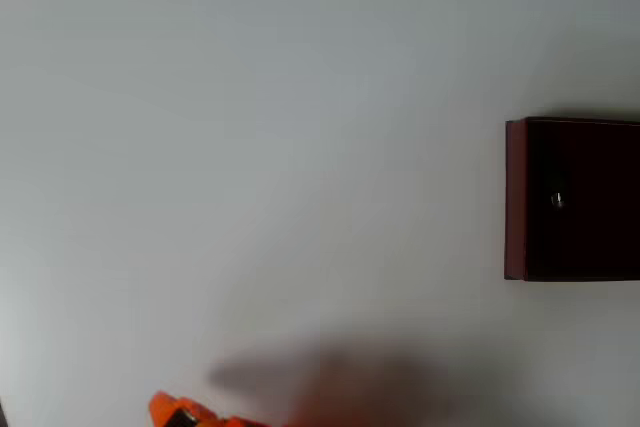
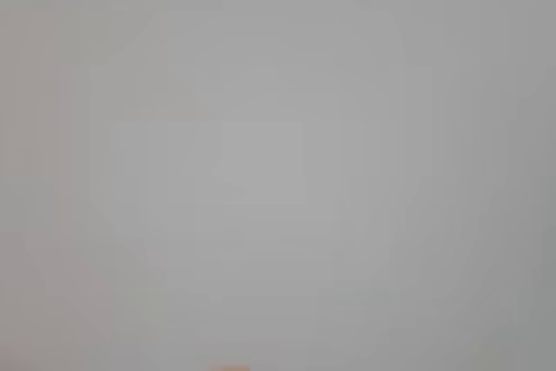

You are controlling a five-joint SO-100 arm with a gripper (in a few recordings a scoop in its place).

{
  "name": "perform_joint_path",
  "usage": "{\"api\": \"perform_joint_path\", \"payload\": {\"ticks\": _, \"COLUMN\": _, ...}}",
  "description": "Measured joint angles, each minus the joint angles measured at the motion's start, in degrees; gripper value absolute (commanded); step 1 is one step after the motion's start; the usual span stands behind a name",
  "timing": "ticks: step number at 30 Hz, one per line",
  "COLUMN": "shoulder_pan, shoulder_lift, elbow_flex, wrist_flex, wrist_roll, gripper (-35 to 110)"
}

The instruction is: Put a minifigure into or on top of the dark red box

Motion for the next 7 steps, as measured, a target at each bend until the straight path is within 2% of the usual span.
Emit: {"api": "perform_joint_path", "payload": {"ticks": 7, "shoulder_pan": 0.79, "shoulder_lift": 0.09, "elbow_flex": 0.0, "wrist_flex": 0.0, "wrist_roll": 0.0, "gripper": 0}}
